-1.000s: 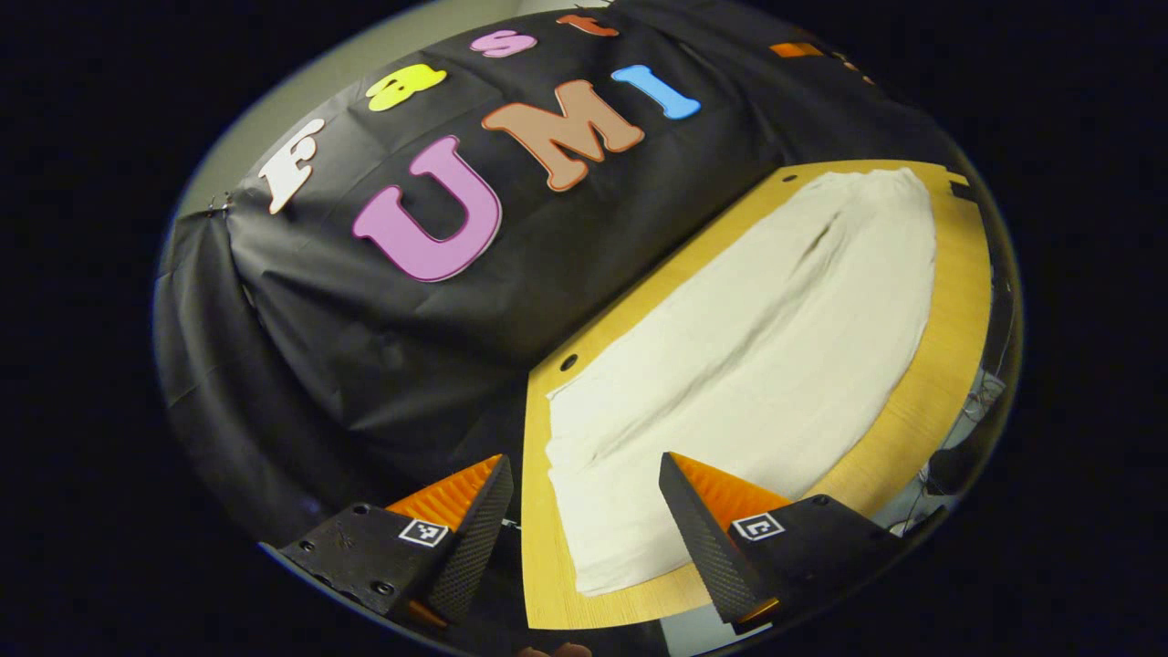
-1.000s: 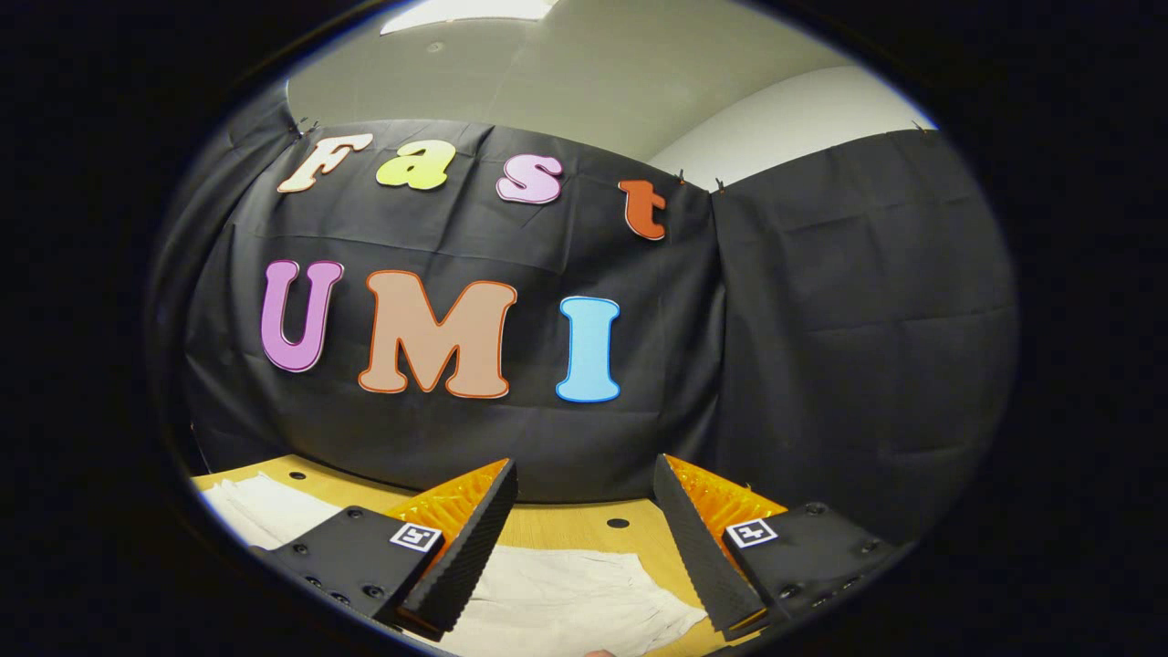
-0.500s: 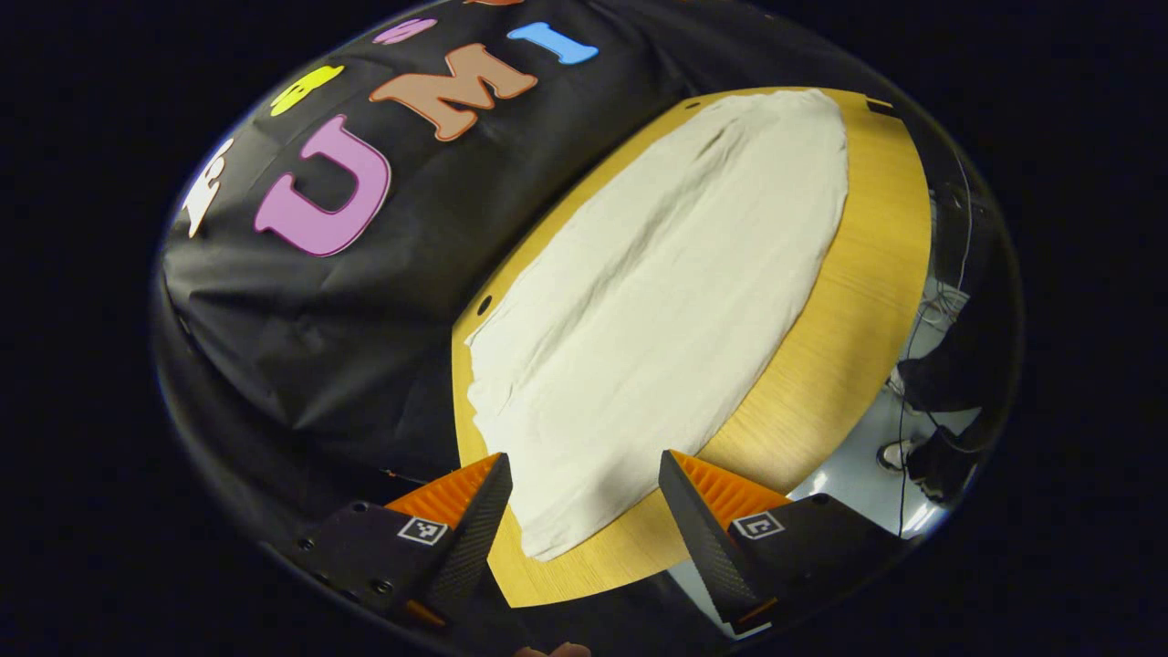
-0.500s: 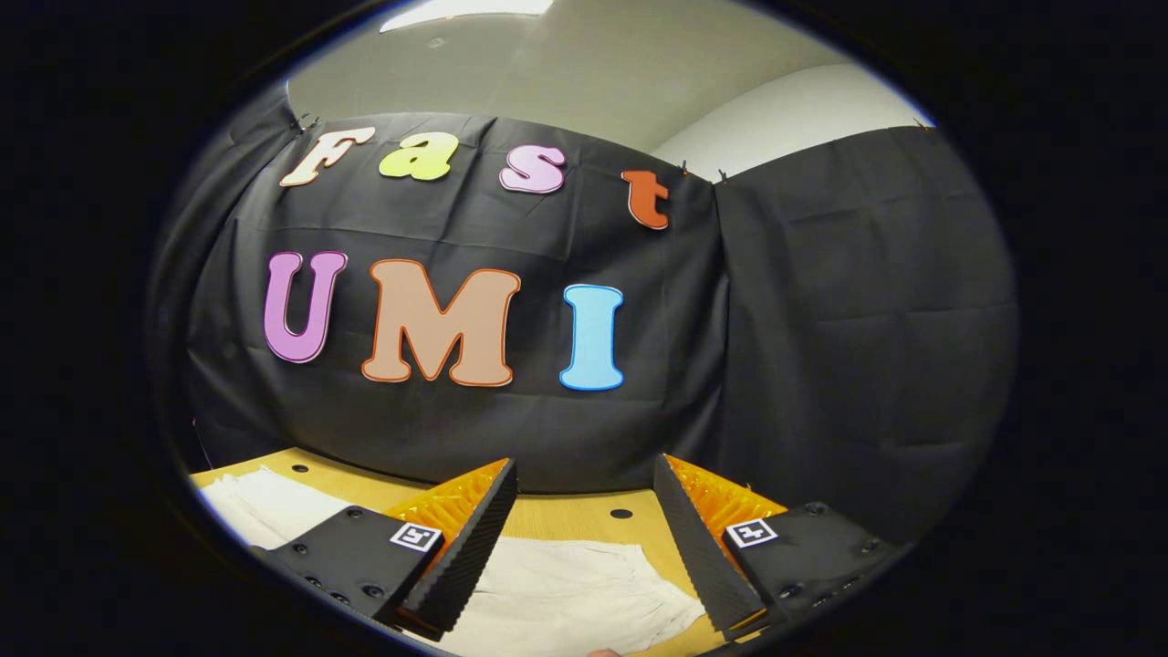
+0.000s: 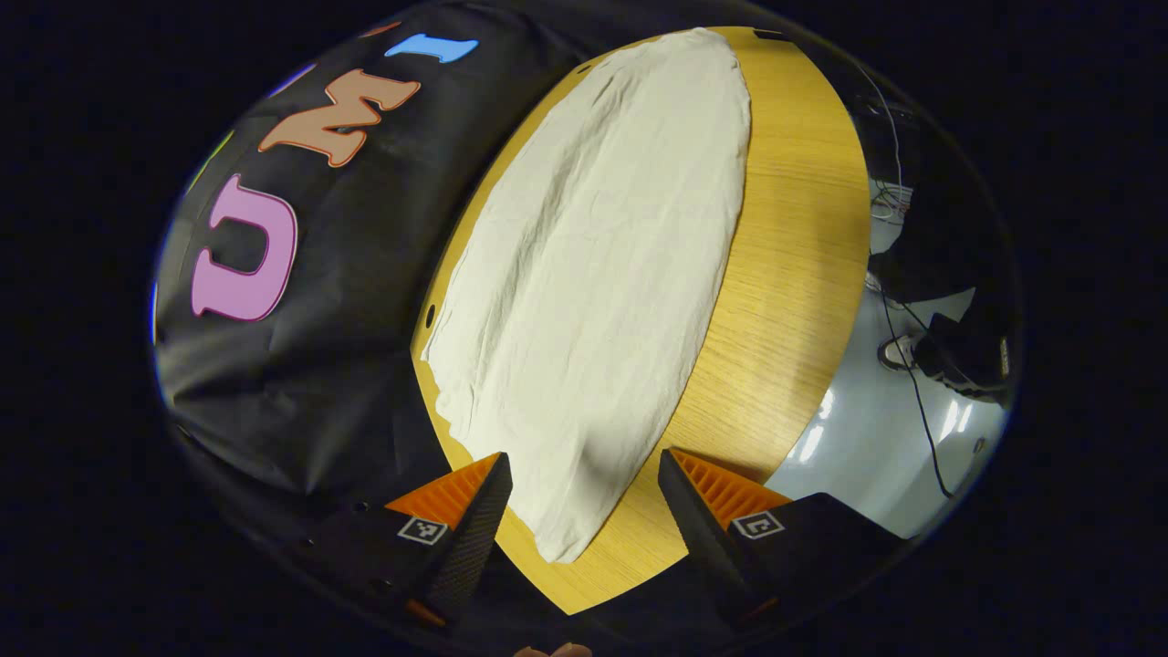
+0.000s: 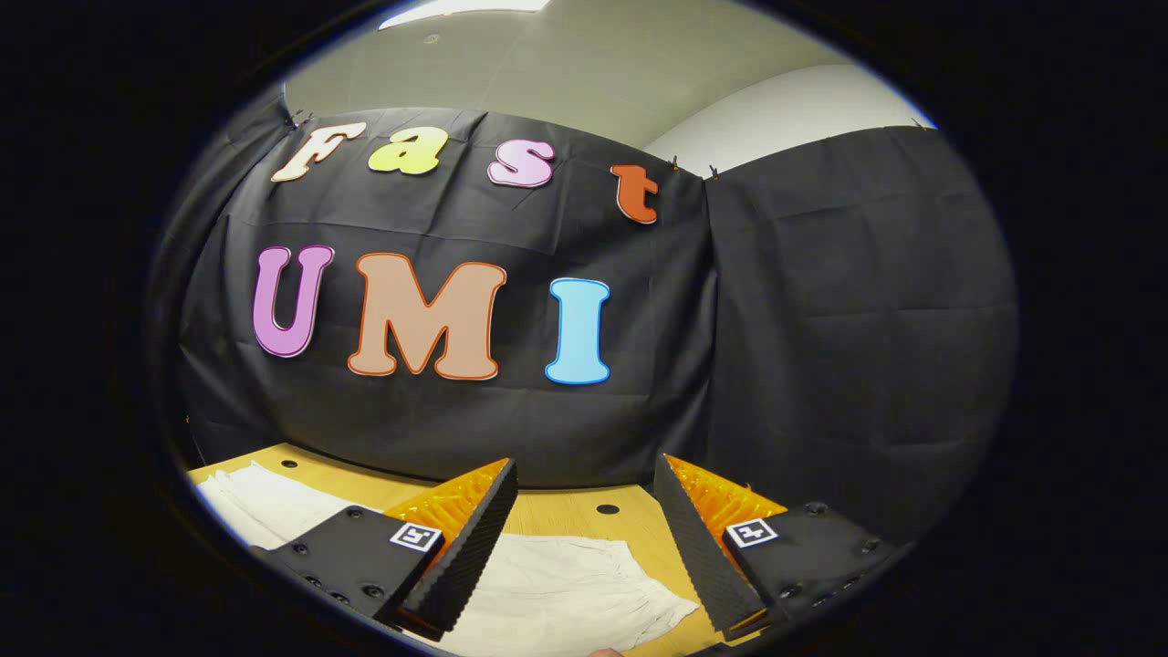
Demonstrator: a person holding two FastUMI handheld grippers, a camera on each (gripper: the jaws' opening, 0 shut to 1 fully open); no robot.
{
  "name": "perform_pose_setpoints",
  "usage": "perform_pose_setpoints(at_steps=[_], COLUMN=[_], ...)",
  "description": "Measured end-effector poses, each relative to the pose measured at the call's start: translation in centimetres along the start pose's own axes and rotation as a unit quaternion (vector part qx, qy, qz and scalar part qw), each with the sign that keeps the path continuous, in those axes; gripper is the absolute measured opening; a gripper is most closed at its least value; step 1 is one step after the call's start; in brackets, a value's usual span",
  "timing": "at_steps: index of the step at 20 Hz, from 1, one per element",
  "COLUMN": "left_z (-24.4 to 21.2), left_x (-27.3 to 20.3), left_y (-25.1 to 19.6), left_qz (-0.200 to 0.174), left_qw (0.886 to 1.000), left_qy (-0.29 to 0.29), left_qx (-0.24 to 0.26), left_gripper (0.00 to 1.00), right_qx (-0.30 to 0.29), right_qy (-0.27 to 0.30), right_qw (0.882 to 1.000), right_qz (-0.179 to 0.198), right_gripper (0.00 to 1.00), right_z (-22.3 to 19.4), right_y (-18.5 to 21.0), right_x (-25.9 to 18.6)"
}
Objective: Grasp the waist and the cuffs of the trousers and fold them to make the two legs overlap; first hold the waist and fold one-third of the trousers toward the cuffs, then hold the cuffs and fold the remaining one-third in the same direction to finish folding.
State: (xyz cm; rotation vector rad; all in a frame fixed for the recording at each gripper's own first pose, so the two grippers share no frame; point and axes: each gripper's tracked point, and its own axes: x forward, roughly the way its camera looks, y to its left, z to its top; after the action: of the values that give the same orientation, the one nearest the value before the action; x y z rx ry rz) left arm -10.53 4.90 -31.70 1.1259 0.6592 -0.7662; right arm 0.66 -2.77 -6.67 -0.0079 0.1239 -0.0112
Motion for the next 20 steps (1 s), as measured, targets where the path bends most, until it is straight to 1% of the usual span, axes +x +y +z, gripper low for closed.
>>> perform_pose_setpoints(at_steps=[2,3,4,6,7,10,12,13,15,16,17,19,20], left_z=[-0.2,0.0,0.2,0.6,0.6,0.7,0.7,0.8,0.8,0.8,0.9,0.9,0.6], left_x=[0.8,0.9,1.1,1.6,1.8,2.6,3.1,3.4,3.8,3.8,3.8,3.8,3.9], left_y=[-0.4,-0.5,-0.4,0.0,0.1,0.7,1.2,1.6,1.3,1.2,1.2,0.6,0.3], left_qz=[-0.017,-0.021,-0.021,-0.023,-0.026,-0.03,-0.023,-0.02,-0.024,-0.023,-0.021,-0.027,-0.036], left_qw=[1.0,0.999,0.999,0.997,0.996,0.997,0.998,0.998,0.998,0.998,0.998,0.997,0.997], left_qy=[0.007,0.009,0.01,0.013,0.016,0.02,0.022,0.021,0.025,0.026,0.025,0.03,0.036], left_qx=[0.016,0.029,0.047,0.077,0.084,0.072,0.057,0.056,0.049,0.048,0.055,0.061,0.057], left_gripper=[0.96,0.9,0.87,0.87,0.87,0.87,0.87,0.83,0.82,0.76,0.65,0.55,0.53], right_qx=[0.001,0.001,0.0,-0.001,-0.001,0.002,-0.001,-0.003,-0.007,-0.007,-0.006,-0.004,-0.005], right_qy=[0.004,0.005,0.006,0.005,0.007,0.01,0.014,0.015,0.017,0.018,0.019,0.021,0.024], right_qw=[1.0,1.0,1.0,1.0,1.0,1.0,1.0,1.0,1.0,1.0,1.0,1.0,1.0], right_qz=[-0.001,-0.002,-0.002,-0.003,-0.003,-0.003,-0.002,-0.001,-0.003,-0.004,-0.006,-0.01,-0.011], right_gripper=[0.97,0.97,0.97,0.97,0.97,0.97,0.97,0.97,0.97,0.97,0.97,0.97,0.97], right_z=[-0.3,-0.4,-0.4,-0.4,-0.6,-0.9,-1.3,-1.4,-1.6,-1.5,-1.7,-1.8,-1.9], right_y=[-0.3,-0.4,-0.5,-0.7,-0.8,-0.8,-1.1,-1.2,-1.7,-2.0,-2.2,-2.9,-3.1], right_x=[0.2,0.3,0.4,0.7,0.9,1.2,1.2,1.2,1.3,1.3,1.3,1.3,1.4])
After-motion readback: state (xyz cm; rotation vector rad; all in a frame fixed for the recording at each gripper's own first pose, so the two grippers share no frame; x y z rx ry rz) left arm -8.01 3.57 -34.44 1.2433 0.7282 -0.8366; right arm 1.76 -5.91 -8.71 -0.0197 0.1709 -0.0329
